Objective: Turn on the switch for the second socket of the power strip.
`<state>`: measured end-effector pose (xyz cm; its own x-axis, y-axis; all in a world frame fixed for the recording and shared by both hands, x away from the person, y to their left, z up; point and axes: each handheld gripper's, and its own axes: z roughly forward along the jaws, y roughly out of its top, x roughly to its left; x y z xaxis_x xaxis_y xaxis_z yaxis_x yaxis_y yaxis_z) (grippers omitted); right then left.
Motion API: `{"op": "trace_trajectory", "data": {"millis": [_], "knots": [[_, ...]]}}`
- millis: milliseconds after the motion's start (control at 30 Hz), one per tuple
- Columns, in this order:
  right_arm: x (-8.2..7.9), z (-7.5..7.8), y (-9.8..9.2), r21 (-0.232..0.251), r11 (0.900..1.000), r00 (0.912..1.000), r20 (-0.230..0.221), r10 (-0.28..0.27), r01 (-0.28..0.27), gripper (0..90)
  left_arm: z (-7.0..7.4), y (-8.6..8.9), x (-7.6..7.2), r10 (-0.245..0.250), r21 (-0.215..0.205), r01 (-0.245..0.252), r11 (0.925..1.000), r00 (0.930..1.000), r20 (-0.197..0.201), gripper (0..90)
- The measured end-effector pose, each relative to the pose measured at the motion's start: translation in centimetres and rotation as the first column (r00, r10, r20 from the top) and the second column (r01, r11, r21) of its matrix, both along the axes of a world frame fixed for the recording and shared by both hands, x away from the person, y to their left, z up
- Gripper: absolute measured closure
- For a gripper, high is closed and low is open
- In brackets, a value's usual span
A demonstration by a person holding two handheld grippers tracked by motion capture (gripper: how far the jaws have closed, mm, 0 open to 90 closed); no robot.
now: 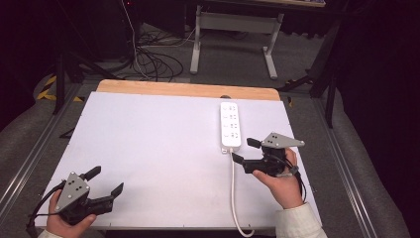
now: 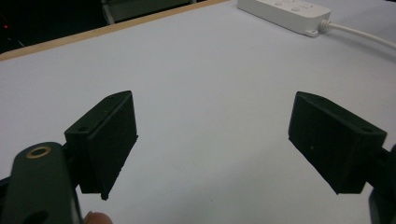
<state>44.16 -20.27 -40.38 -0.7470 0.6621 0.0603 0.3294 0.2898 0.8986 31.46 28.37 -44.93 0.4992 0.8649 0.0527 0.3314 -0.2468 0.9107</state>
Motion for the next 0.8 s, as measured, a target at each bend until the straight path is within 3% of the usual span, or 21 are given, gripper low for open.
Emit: {"op": "trace_trajectory", "data": {"millis": [167, 267, 367, 467, 600, 800], "knots": [[-1.2, -0.8, -0.5, -0.013, 0.999, 0.9994, 0.008, 0.034, -0.034, 13.2, 0.0, 0.0, -0.1, -0.002, 0.005, 0.002, 1.0, 1.0, 0.006, 16.0], [-2.0, -1.3, -1.0, 0.037, 0.997, 0.9974, -0.015, 0.071, -0.07, 11.6, 0.0, -0.1, -0.1, -0.006, 0.005, 0.006, 1.0, 1.0, 0.008, 16.0], [-2.9, -2.0, -1.5, 0.072, 0.994, 0.9962, 0.0, 0.087, -0.087, 11.2, 0.0, -0.2, -0.2, -0.01, 0.014, 0.01, 0.9999, 0.9999, 0.013, 16.0], [-3.6, -2.7, -2.2, 0.066, 0.994, 0.9957, 0.027, 0.088, -0.09, 11.1, 0.1, -0.3, -0.2, -0.01, 0.014, 0.009, 0.9999, 0.9999, 0.012, 16.0], [-4.3, -3.6, -3.1, 0.02, 0.996, 0.9959, 0.021, 0.088, -0.088, 11.1, 0.1, -0.2, -0.2, -0.014, 0.01, 0.013, 0.9999, 0.9999, 0.002, 15.9], [-4.9, -4.9, -3.9, 0.003, 0.997, 0.9965, 0.0, 0.084, -0.084, 12.2, 0.0, -0.4, -0.2, -0.028, 0.005, 0.028, 0.9996, 0.9996, -0.001, 15.6]]}}
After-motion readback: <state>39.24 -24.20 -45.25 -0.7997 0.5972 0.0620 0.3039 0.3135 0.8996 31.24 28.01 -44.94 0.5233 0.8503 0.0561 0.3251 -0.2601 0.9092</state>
